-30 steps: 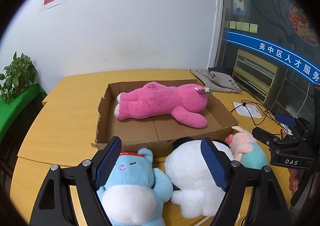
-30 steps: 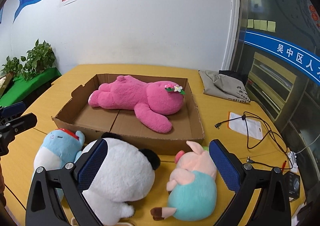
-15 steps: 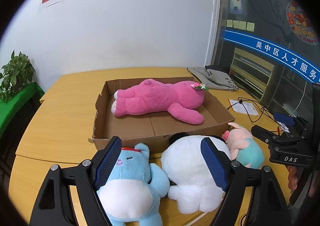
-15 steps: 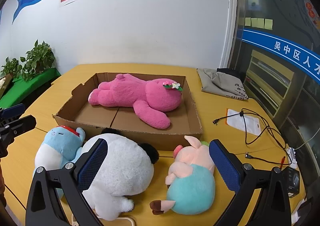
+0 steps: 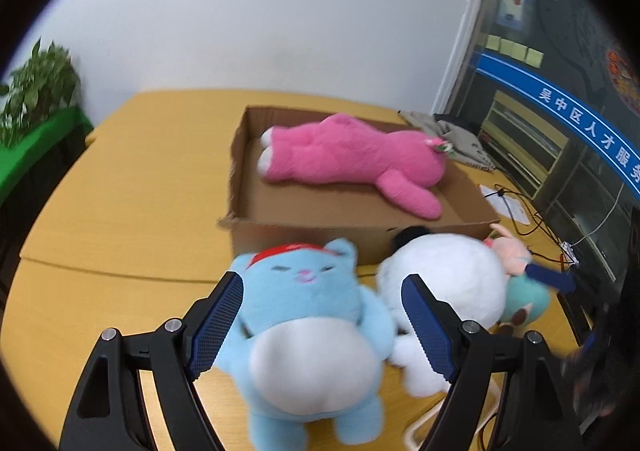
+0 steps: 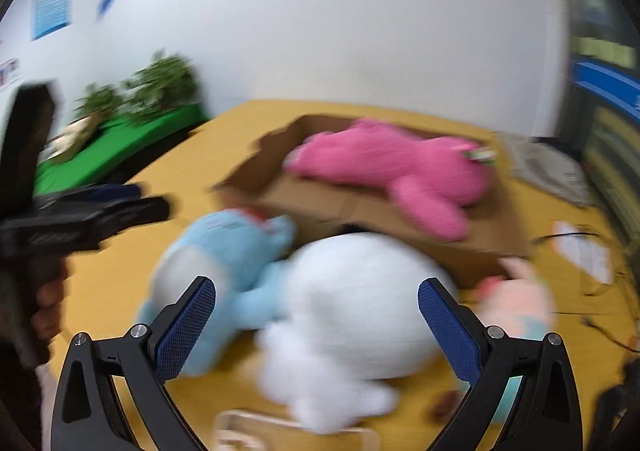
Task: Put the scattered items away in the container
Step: 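Lower both grippers onto the light-blue bear and close them on its body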
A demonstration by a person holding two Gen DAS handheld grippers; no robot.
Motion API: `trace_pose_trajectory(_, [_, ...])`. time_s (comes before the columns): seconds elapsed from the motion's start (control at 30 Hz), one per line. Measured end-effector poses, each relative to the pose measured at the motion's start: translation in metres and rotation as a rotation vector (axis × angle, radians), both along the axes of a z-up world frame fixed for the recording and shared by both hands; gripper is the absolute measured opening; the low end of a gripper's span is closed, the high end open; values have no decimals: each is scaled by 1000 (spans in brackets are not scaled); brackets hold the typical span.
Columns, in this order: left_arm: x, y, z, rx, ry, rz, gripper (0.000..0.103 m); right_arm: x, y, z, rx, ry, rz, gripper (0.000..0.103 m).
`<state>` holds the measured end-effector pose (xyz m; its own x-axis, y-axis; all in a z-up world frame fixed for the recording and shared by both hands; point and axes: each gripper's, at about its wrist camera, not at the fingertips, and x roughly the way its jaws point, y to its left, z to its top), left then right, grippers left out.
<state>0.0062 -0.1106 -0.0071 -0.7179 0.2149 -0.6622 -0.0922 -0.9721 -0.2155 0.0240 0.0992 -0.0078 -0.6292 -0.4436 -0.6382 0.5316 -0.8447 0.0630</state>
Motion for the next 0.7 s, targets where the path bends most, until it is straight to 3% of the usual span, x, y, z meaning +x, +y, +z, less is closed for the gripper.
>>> trace_pose_trajectory(0.2, [-24, -24, -37, 77, -116, -58, 81, 2, -62, -52, 10, -114, 145, 103])
trace_pose_trajectory(0.37, [-44, -19, -71, 132, -212, -149, 80, -5, -96, -76, 77, -84, 191, 103])
trace_pose_trajectory(0.53, [-38, -13, -76, 147, -212, -193, 76, -26, -104, -99, 82, -161, 195, 102])
trace_pose_trajectory(0.7, [-29, -11, -73, 170, -215, -213, 60, -22, -102, -100, 63, -158, 236, 85])
